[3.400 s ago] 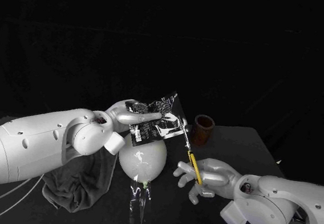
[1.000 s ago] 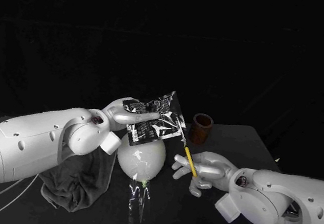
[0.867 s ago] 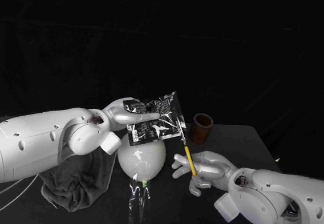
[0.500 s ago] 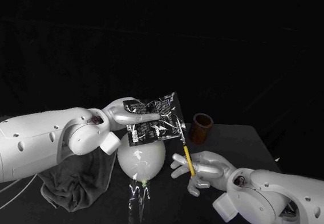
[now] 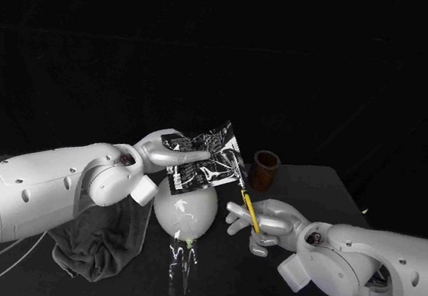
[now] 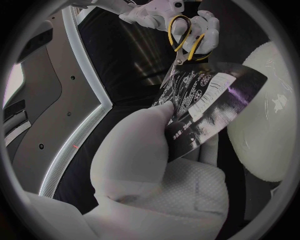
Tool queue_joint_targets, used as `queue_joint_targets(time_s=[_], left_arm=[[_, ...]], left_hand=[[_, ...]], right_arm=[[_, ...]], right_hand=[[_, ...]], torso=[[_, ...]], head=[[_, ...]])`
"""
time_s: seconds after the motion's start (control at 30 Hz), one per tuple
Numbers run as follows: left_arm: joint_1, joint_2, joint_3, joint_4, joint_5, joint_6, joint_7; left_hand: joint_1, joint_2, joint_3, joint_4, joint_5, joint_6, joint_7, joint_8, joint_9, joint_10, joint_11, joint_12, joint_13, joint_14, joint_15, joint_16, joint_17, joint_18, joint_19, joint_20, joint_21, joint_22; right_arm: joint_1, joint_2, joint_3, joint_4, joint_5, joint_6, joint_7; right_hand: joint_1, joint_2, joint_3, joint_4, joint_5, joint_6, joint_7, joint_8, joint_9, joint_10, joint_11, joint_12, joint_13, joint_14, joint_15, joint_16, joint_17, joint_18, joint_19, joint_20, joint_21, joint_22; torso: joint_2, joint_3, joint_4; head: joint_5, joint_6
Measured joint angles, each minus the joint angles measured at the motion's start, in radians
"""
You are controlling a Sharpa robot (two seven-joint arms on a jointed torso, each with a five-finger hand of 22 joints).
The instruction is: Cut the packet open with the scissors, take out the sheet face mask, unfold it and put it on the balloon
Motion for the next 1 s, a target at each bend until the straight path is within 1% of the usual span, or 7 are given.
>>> queue_joint_targets(time_s=[0.07,0.17,0.7,0.8,0.87,0.93,1.0], left_arm=[[0.000,0.000,0.000,0.000,-0.001,0.000,0.000],[0.000,0.000,0.000,0.000,-0.003,0.000,0.001],[-0.001,0.000,-0.001,0.001,-0.008,0.001,0.001],[-0.001,-0.001,-0.001,0.001,-0.009,0.001,0.001],[-0.001,-0.001,-0.001,0.002,-0.009,0.001,0.001],[-0.001,-0.001,-0.001,0.002,-0.009,0.001,0.002],[-0.001,-0.002,-0.001,0.002,-0.009,0.001,0.002]], left_hand=[[0.000,0.000,0.000,0.000,0.000,0.000,0.000,0.000,0.000,0.000,0.000,0.000,0.000,0.000,0.000,0.000,0.000,0.000,0.000,0.000,0.000,0.000],[0.001,0.001,0.000,0.000,0.000,-0.001,0.000,0.000,0.000,0.000,0.000,0.000,0.000,0.000,0.000,0.000,0.000,0.000,0.000,0.000,0.000,0.000],[-0.002,0.006,0.000,0.000,0.000,0.000,0.001,0.000,0.000,0.000,0.000,0.000,0.000,0.000,0.000,0.000,0.000,0.000,0.004,-0.004,0.004,0.001],[-0.002,0.006,0.000,0.000,0.000,0.000,0.001,0.000,0.000,0.000,0.000,0.000,0.000,0.000,0.000,0.000,0.000,0.000,0.004,-0.004,0.004,0.001],[-0.002,0.006,0.000,0.000,0.000,0.000,0.001,0.000,0.000,0.000,0.000,0.000,0.000,0.000,0.000,0.000,0.000,0.000,0.004,-0.004,0.004,0.001],[-0.002,0.006,0.000,0.000,0.000,0.000,0.001,0.000,0.000,0.001,0.001,0.000,0.000,0.000,0.000,0.000,0.001,0.000,0.004,-0.004,0.004,0.001],[-0.002,0.006,0.000,0.000,0.000,0.000,0.001,0.000,0.000,0.003,0.004,0.000,0.000,0.000,0.000,0.000,0.002,0.000,0.004,-0.004,0.004,0.001]], right_arm=[[0.000,0.000,0.000,-0.001,0.001,-0.003,0.001],[0.000,-0.001,0.000,-0.001,0.001,-0.006,0.001],[0.001,-0.010,0.001,-0.001,-0.002,-0.010,0.003],[0.002,-0.011,0.001,-0.001,-0.002,-0.011,0.003],[0.002,-0.011,0.001,-0.001,-0.002,-0.011,0.003],[0.002,-0.010,0.001,0.000,-0.002,-0.011,0.003],[0.002,-0.008,0.001,0.001,-0.002,-0.010,0.003]], right_hand=[[0.005,0.013,-0.014,-0.001,0.000,0.011,-0.011,0.007,0.004,0.005,-0.005,0.012,0.014,0.003,-0.009,0.000,0.004,-0.004,0.005,-0.005,0.006,0.006],[0.013,0.021,-0.029,-0.002,0.000,0.023,-0.016,0.014,0.011,0.014,-0.014,0.022,0.031,0.009,-0.016,0.003,0.008,-0.004,0.012,-0.012,0.018,0.012],[0.022,0.030,-0.056,-0.001,0.000,0.024,-0.017,0.015,0.015,0.017,-0.017,0.023,0.050,0.009,-0.022,0.005,0.011,-0.005,0.016,-0.016,0.022,0.020],[0.028,0.036,-0.077,0.000,0.000,0.015,-0.010,0.003,0.016,0.018,-0.018,0.020,0.055,0.009,-0.022,0.005,0.000,-0.005,0.015,-0.016,0.015,0.013],[0.028,0.037,-0.093,0.000,0.000,-0.002,-0.007,-0.014,0.014,0.018,-0.018,-0.001,0.055,0.002,-0.016,-0.003,-0.014,-0.006,0.004,-0.016,0.001,0.006],[0.023,0.042,-0.110,0.000,0.000,-0.015,-0.013,-0.040,0.007,0.016,-0.017,-0.043,0.038,-0.016,0.003,-0.024,-0.051,-0.006,-0.014,-0.004,-0.021,-0.005],[0.024,0.042,-0.121,0.003,0.000,-0.040,0.001,-0.061,0.001,-0.005,0.005,-0.077,0.016,-0.034,0.021,-0.040,-0.079,-0.007,-0.026,0.008,-0.036,-0.013]], torso=[[0.000,-0.0001,0.0000],[0.000,-0.0002,-0.0001],[0.000,-0.0001,-0.0001],[0.000,0.0000,-0.0001],[0.000,0.0000,-0.0002],[0.000,0.0001,-0.0003],[0.000,0.0001,-0.0003]], head=[[0.000,0.000],[0.000,0.000],[0.002,0.001],[0.003,0.001],[0.003,0.001],[0.002,0.001],[0.000,0.002]])
